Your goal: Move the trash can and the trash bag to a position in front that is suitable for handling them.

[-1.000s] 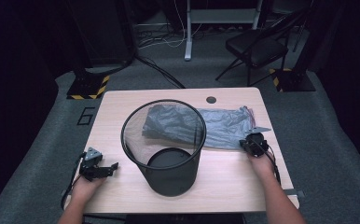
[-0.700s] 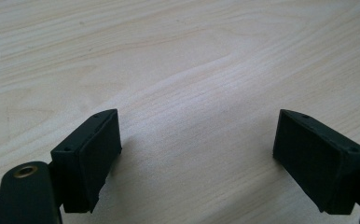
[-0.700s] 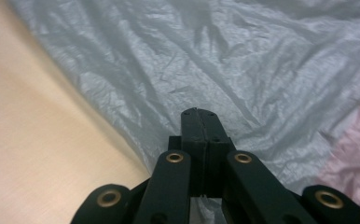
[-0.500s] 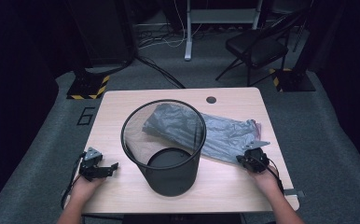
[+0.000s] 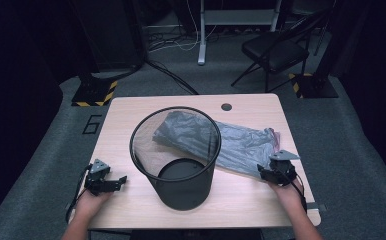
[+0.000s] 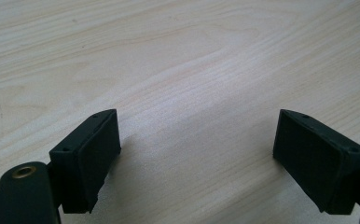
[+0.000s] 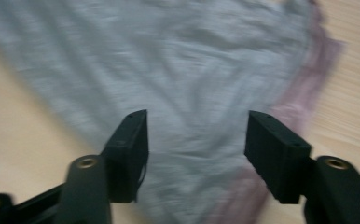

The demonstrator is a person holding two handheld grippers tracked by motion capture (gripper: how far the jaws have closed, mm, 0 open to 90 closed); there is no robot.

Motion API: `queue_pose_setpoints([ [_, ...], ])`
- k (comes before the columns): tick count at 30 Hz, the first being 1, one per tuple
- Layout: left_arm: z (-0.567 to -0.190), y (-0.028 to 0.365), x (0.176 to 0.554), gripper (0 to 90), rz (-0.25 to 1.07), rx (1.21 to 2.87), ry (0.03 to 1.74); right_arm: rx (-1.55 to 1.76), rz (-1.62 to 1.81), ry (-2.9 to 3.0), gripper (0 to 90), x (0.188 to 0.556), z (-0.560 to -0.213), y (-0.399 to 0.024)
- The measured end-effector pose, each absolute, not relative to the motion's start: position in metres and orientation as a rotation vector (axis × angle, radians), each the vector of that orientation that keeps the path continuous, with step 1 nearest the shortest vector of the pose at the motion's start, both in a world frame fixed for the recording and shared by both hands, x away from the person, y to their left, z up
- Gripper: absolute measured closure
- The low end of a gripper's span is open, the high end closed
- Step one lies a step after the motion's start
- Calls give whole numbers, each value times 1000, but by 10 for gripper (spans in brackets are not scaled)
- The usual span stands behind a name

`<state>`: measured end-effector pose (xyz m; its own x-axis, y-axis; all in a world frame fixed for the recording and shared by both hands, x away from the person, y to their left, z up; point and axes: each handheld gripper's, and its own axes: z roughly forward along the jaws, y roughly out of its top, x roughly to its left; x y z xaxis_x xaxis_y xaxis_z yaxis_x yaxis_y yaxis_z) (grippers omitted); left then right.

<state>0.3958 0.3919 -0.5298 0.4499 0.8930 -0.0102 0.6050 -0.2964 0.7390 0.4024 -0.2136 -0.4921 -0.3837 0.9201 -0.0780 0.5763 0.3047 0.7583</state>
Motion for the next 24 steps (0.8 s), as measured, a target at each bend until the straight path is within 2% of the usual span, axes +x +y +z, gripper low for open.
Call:
queue_pose_setpoints([
  [4,-530,392,396,144,539,2021,1243,1504,893,2021,323,420,-508,-236],
  [9,-530,392,396,143,535,2020,1243,1531,834,2031,334,423,-519,-232],
  [10,-530,392,396,142,535,2020,1243,1529,855,2028,392,423,-519,-232],
  [11,-530,392,396,142,535,2020,1243,1529,855,2028,392,423,-519,-232],
  [14,-530,392,396,142,535,2020,1243,1462,895,2062,651,417,-519,-230],
  [18,-530,393,397,141,530,2027,1231,1420,939,2200,829,408,-515,-218],
  [24,-530,393,399,141,529,2025,1231,1308,942,2355,855,389,-510,-200],
])
